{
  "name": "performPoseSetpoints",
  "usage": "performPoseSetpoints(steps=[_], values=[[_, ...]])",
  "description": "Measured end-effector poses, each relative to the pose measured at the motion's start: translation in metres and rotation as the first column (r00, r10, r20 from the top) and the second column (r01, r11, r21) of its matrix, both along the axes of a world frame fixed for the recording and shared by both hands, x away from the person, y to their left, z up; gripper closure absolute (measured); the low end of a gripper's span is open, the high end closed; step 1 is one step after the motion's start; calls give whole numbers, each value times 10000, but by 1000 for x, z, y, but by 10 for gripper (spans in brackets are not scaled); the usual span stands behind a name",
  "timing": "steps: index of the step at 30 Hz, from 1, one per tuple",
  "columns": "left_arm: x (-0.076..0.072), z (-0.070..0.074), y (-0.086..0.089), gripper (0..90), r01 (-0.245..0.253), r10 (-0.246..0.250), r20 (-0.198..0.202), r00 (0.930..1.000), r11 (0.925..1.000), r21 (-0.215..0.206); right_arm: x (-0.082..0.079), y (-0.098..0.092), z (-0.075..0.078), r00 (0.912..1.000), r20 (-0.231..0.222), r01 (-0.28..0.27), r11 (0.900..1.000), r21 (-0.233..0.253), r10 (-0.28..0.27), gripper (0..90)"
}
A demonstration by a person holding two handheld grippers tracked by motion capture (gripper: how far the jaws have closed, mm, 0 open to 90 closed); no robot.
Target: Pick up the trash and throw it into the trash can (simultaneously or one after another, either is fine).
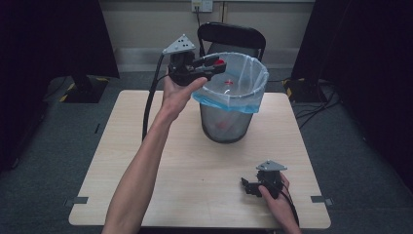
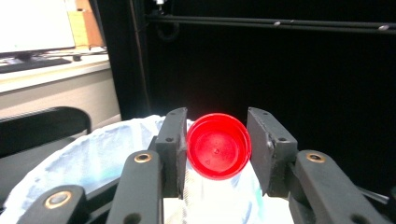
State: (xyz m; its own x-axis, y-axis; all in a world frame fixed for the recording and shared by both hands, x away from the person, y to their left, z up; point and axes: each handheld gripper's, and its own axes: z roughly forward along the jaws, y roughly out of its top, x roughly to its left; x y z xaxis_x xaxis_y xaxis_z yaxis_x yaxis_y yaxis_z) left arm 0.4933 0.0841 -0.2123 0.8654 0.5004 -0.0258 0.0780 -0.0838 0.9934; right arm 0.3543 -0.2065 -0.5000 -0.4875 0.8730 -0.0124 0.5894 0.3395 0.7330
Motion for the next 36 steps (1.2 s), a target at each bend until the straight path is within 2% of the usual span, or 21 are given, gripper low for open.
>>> performPoseSetpoints(steps=[3,6,12,17,21,25,27,30,34,36], values=[[4,-5,-7,596,-96,99,-87,9999,9995,301,0,0,0,10000,-2,4,10000,7,-4,116],[8,-9,-10,597,-150,159,-194,9997,9990,432,0,0,0,10000,0,15,10000,7,-15,116],[16,-16,-11,592,-471,503,-404,9979,9959,776,0,0,0,10000,2,14,10000,5,-14,115],[21,-24,-13,592,-310,389,-714,9967,9936,1082,0,0,0,10000,-3,10,10000,4,-10,115],[24,-27,-14,578,-302,400,-909,9951,9937,1077,0,0,0,10000,-3,9,10000,3,-9,115],[24,-29,-15,513,-325,444,-959,9944,9919,1229,0,0,0,10000,-4,9,10000,5,-9,114],[24,-29,-13,463,-344,453,-1029,9937,9939,1049,0,0,0,10000,-4,5,10000,4,-5,115],[23,-28,-11,385,-453,555,-934,9941,9932,1076,0,0,0,10000,-4,6,10000,5,-6,114],[20,-24,-7,274,-401,472,-976,9941,9965,731,0,0,0,10000,-2,4,10000,4,-4,114],[19,-23,-5,235,-395,464,-1004,9939,9968,699,0,0,0,10000,-3,6,10000,2,-6,114]])
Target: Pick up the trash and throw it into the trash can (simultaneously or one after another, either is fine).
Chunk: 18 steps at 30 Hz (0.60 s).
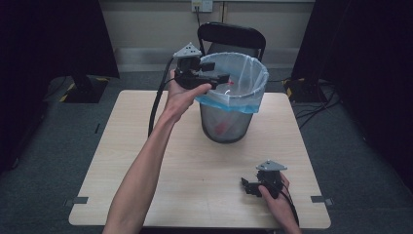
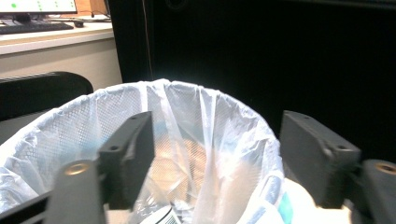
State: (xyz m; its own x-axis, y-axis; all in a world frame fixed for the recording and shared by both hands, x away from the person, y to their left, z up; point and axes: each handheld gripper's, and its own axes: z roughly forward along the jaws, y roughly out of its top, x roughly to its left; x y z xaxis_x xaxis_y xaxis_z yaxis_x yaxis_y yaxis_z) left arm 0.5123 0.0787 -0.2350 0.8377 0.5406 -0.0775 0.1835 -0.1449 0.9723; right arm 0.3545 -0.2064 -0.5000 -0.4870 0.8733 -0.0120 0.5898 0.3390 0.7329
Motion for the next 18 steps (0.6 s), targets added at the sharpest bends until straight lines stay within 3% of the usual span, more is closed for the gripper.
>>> performPoseSetpoints(steps=[4,9,14,18], values=[[-2,2,5,164,-19,19,-43,10000,9999,-108,0,0,0,10000,1,-2,10000,0,2,115],[-4,5,13,160,-70,68,-107,9999,9997,-223,0,0,0,10000,-4,-4,10000,10,4,114],[-7,4,19,172,-137,138,-64,9999,9999,101,0,0,0,10000,-8,-10,10000,3,10,115],[-10,6,27,172,-237,237,-21,9997,9997,-17,0,0,0,10000,-3,-17,10000,-2,17,115]])
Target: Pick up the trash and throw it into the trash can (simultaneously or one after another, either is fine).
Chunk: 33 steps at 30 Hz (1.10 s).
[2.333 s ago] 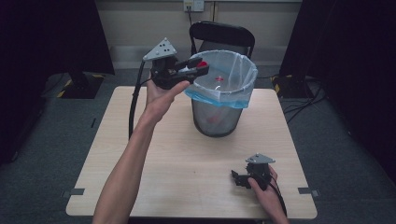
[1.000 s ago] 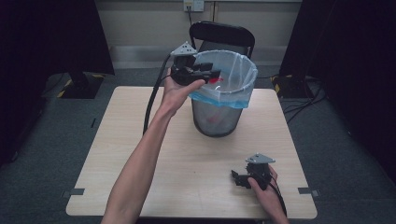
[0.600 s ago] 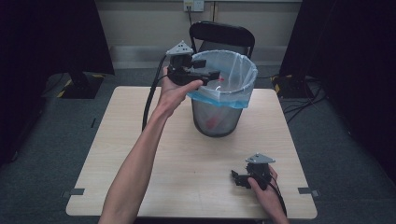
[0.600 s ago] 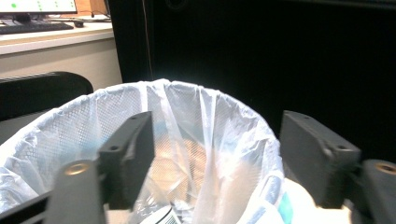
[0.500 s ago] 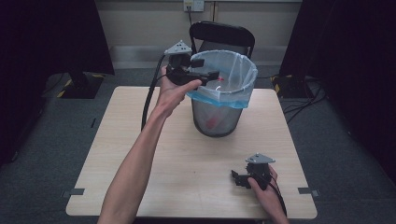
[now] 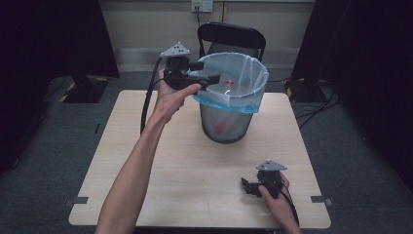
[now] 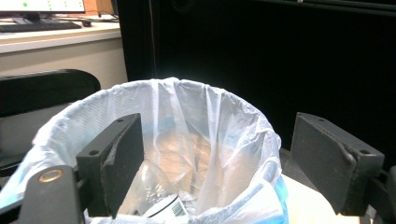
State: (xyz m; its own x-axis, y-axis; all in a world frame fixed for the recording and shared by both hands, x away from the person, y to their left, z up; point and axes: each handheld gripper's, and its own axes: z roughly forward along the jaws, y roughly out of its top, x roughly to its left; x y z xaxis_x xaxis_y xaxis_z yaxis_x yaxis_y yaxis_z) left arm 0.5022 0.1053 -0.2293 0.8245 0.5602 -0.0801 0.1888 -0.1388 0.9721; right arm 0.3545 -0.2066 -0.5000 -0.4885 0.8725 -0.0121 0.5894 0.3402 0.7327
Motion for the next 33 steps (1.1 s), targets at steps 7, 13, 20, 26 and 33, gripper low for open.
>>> performPoseSetpoints(steps=[7,13,20,26,33], values=[[-4,1,16,174,-167,166,45,9999,9998,111,0,0,0,10000,0,-1,10000,1,1,115],[-10,-3,28,186,-208,209,-38,9998,9997,147,0,0,0,10000,-8,3,10000,6,-3,114],[-22,-11,39,181,-220,222,-61,9997,9990,389,0,0,0,10000,-7,3,10000,4,-3,115],[-31,-13,49,177,-228,226,51,9997,9982,557,0,0,0,10000,-2,-3,10000,2,3,115],[-40,-14,60,164,-347,346,32,9994,9971,682,0,0,0,10000,-2,-4,10000,1,4,115]])
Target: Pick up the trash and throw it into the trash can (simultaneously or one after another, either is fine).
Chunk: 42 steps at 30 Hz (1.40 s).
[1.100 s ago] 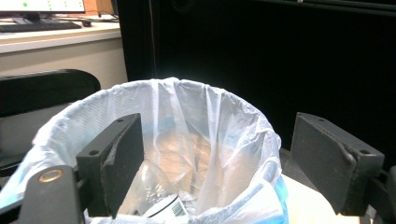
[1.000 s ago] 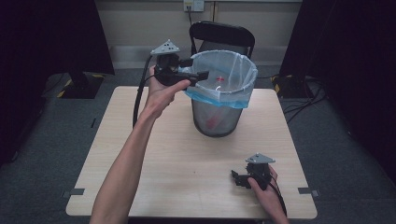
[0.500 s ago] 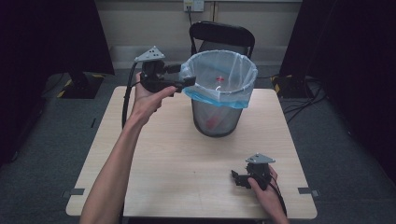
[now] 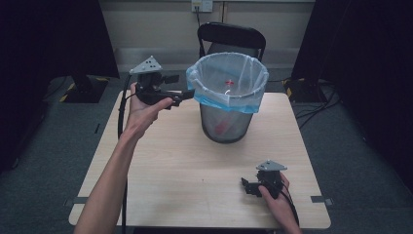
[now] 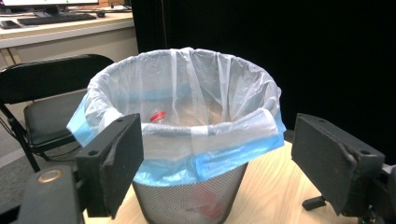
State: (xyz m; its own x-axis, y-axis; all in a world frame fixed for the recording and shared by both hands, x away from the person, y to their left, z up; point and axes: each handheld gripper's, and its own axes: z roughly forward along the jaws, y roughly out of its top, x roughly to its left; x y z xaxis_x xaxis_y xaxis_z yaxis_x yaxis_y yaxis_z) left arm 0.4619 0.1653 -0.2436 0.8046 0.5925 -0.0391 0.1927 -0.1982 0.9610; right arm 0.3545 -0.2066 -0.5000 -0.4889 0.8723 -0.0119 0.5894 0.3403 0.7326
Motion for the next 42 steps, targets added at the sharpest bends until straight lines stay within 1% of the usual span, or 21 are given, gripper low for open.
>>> performPoseSetpoints(steps=[5,8,9,10,12,14,16,18,19,21,25,28,29,34,40,41,42], values=[[-5,-5,7,159,21,-20,-135,9999,10000,51,0,0,0,10000,0,0,10000,0,0,115],[-8,-8,9,159,62,-62,-58,10000,9999,81,0,0,0,10000,-5,6,10000,4,-6,115],[-9,-9,10,159,102,-101,-44,9999,9997,205,0,0,0,10000,-7,5,10000,4,-5,115],[-11,-11,11,159,79,-78,-29,10000,9997,240,0,0,0,10000,-1,0,10000,1,0,115],[-13,-13,13,159,90,-88,-66,9999,9995,293,0,0,0,10000,-1,0,10000,1,0,115],[-16,-16,15,159,123,-122,-48,9999,9996,244,0,0,0,10000,-5,5,10000,5,-5,115],[-19,-18,18,158,188,-185,-84,9998,9991,382,0,0,0,10000,-6,6,10000,4,-6,115],[-21,-20,22,158,123,-115,-126,9999,9982,594,0,0,0,10000,0,0,10000,1,0,115],[-23,-21,25,158,33,-23,-168,9999,9983,590,0,0,0,10000,-8,8,10000,6,-8,115],[-25,-22,29,158,6,5,-204,9998,9984,564,0,0,0,10000,-6,6,10000,6,-6,115],[-31,-27,37,158,-52,66,-194,9998,9974,713,0,0,0,10000,-1,1,10000,1,-1,115],[-37,-33,44,160,-180,198,-169,9997,9951,971,0,0,0,10000,-1,1,10000,3,-1,115],[-38,-35,46,162,-280,295,-136,9995,9948,976,0,0,0,10000,-6,6,10000,5,-6,115],[-46,-47,57,164,-461,479,-150,9987,9932,1065,0,0,0,10000,-7,10,10000,6,-10,115],[-53,-63,66,164,-603,642,-337,9974,9924,1073,0,0,0,10000,0,3,10000,4,-3,115],[-55,-66,67,164,-688,725,-313,9969,9918,1077,0,0,0,10000,0,2,10000,3,-2,115],[-58,-70,67,165,-746,784,-348,9963,9921,1007,0,0,0,10000,2,2,10000,2,-2,115]])
